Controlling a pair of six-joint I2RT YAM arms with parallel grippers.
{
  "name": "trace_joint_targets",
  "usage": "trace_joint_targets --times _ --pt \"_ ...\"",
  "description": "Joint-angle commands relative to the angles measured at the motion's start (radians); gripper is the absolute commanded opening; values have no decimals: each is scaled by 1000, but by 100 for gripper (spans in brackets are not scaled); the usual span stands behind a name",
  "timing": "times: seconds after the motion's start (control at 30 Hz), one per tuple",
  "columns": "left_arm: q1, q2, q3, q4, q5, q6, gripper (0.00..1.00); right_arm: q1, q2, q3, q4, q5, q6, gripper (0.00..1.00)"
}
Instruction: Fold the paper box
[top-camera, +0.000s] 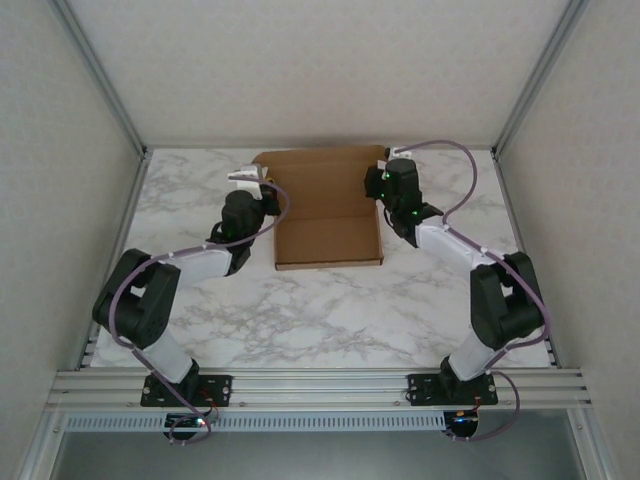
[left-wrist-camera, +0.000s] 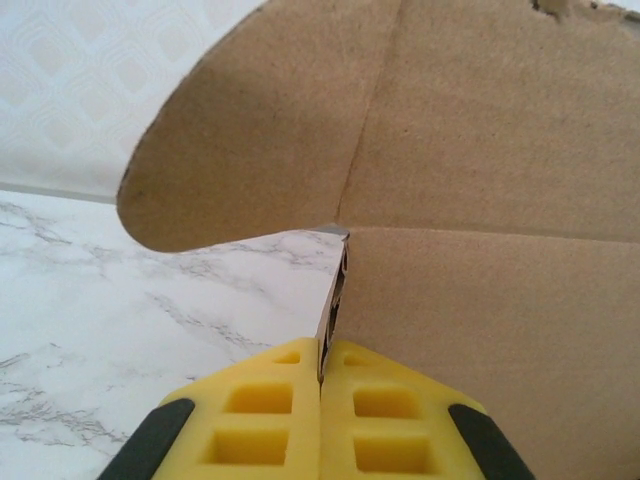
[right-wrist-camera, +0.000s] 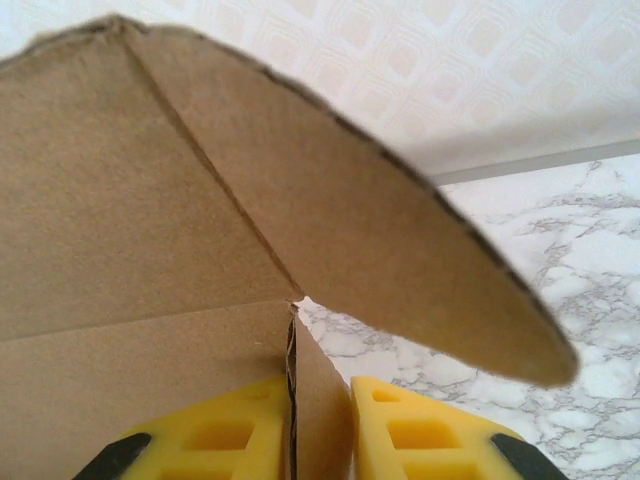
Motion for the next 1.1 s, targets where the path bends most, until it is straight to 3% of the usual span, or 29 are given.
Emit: trace_joint_targets --times 0.0,0.43,0.83,1.07 --pt "-38 -57 -37 31 21 -61 0 16 -56 -58 44 -107 19 20" --pt "-105 -77 -178 218 -100 0 0 65 -72 -263 314 -43 21 20" --pt "-252 -63 -328 406 -317 61 1 153 -120 -440 524 30 -45 22" --pt "-318 -30 -394 484 -378 69 4 170 -123 -531 588 31 -45 22"
